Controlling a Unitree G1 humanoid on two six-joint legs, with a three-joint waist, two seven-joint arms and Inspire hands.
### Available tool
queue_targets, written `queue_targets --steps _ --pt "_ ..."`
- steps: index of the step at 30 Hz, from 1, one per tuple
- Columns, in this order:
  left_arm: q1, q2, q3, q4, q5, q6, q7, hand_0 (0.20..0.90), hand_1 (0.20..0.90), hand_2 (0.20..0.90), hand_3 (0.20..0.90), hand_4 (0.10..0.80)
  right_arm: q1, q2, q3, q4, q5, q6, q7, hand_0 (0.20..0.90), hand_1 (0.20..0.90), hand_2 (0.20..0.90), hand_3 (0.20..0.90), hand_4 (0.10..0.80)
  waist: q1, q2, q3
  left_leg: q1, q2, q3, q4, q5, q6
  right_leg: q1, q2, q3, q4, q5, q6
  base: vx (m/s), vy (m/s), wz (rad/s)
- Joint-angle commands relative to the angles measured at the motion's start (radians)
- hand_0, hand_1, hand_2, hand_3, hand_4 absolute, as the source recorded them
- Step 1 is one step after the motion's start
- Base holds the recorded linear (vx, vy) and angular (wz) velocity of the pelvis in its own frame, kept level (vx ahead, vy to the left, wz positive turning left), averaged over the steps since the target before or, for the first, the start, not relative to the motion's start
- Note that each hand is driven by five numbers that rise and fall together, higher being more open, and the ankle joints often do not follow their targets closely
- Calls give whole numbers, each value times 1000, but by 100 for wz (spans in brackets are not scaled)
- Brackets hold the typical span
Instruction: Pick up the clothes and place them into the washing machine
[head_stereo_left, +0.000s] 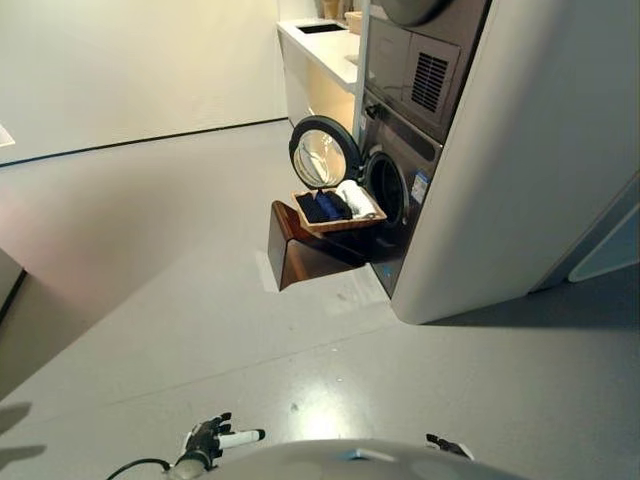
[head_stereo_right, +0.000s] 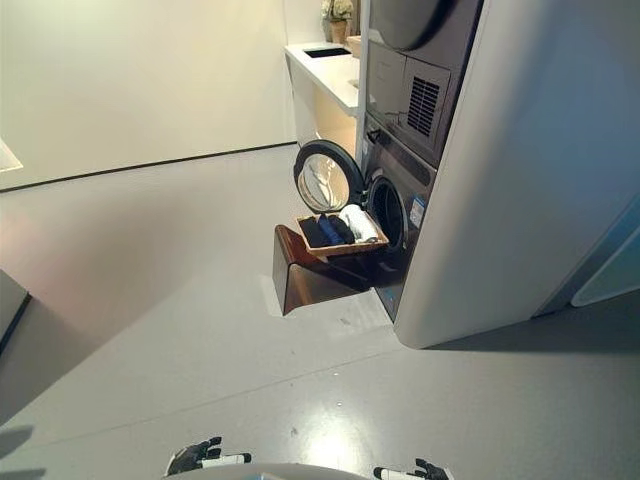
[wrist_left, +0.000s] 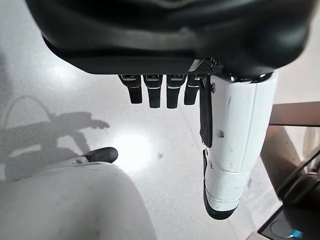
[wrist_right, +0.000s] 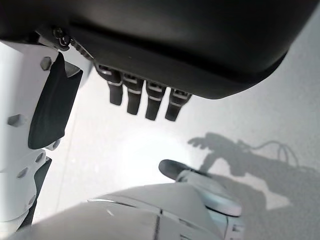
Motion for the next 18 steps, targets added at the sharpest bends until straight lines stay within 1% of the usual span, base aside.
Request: queue_targets --steps 1,3,4,5,8,9,10,12,14,16,18 --pt "-110 -21 36 22 -15 -43 30 900 900 900 900 800 -106 8 24 25 21 -35 -36 900 900 900 900 800 7 -57 21 -20 -81 -60 32 -78 28 18 3 16 48 -71 11 30 42 -3" --pt "-105 -25 31 0 -27 -50 38 900 900 900 900 800 -108 6 16 33 28 -33 -42 900 900 900 900 800 11 -57 26 -32 -88 -64 42 -86 35 6 -4 21 59 -70 19 12 68 -3" --pt "-103 -26 32 1 -26 -53 41 900 900 900 900 800 -112 4 4 36 44 -36 -45 900 900 900 900 800 14 -58 32 -43 -95 -67 58 -95 43 -13 -7 24 96 -76 22 3 60 -4" --pt "-103 -26 32 1 -26 -53 41 900 900 900 900 800 -112 4 4 36 44 -36 -45 900 900 900 900 800 14 -58 32 -44 -95 -67 59 -95 43 -14 -7 24 97 -76 22 11 64 -3" --pt "-108 -19 20 -9 -14 -56 51 900 900 900 900 800 -127 2 -19 36 78 -42 -59 900 900 900 900 800 12 -56 54 -56 -95 -70 74 -99 54 -65 -1 26 195 -87 27 -10 58 -5" --pt "-108 -19 20 -9 -14 -56 51 900 900 900 900 800 -127 2 -19 36 78 -42 -59 900 900 900 900 800 12 -56 54 -56 -95 -70 74 -99 54 -65 -1 26 195 -87 27 19 87 -10" --pt "-112 -7 14 -11 -7 -57 52 900 900 900 900 800 -136 0 -26 33 94 -46 -61 900 900 900 900 800 7 -53 70 -53 -92 -78 77 -100 61 -100 5 22 287 -92 32 44 94 -6" --pt "-117 3 13 -19 -6 -55 54 900 900 900 900 800 -137 -4 -36 30 114 -50 -62 900 900 900 900 800 1 -50 83 -42 -92 -89 83 -107 69 -144 6 19 392 -71 31 81 110 -6" --pt "-123 15 15 -21 -2 -52 55 900 900 900 900 800 -138 -10 -45 27 126 -55 -71 900 900 900 900 800 -10 -49 99 -24 -96 -103 95 -121 82 -187 13 30 502 -20 27 96 94 -5" --pt "-135 30 15 -22 2 -47 66 900 900 900 900 800 -143 -13 -46 20 120 -58 -95 900 900 900 900 800 -22 -44 122 -15 -83 -116 115 -131 87 -245 44 42 592 -17 19 99 47 -1" --pt "-139 41 12 -22 5 -49 82 900 900 900 900 800 -145 -21 -52 16 107 -59 -122 900 900 900 900 800 -32 -40 125 5 -78 -123 118 -153 80 -275 31 13 537 -38 10 197 -12 16"
